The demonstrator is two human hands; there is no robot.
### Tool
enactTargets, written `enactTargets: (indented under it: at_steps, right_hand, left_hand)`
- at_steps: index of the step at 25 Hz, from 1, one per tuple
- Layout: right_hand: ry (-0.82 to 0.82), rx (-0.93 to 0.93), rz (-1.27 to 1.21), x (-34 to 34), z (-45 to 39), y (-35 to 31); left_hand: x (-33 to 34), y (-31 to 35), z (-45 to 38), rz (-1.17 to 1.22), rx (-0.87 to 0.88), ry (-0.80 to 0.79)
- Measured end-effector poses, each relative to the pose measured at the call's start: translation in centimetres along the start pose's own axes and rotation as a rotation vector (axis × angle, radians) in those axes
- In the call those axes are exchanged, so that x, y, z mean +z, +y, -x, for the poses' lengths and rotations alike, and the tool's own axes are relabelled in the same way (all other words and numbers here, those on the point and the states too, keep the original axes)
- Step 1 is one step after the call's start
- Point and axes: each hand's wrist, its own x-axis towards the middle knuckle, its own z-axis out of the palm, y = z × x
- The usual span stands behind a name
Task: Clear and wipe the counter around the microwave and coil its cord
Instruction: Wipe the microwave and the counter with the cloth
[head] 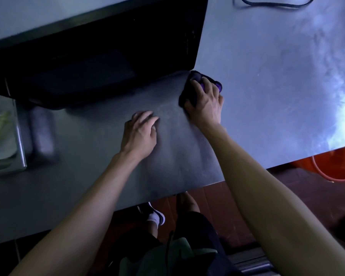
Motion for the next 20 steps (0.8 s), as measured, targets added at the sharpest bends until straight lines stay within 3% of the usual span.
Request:
enactTargets:
  at_steps: [8,15,20]
  right_hand:
    - [-0.088,-0.003,0.051,3.3,12.7,-5.7]
    - [-0.197,-0.112,0.123,8.2,23.7,-12.6]
    - [-0.284,-0.299,0.242,11.0,30.2,-16.8]
  left_hand:
    - [-1.1,-4.6,7.6,-0.011,-0.039,0.029]
    - [-2.6,-13.3,19.4,-0.057,-0.139,0.006]
    - [-3.1,-17.6,27.2,-0.034,-0.208,0.008]
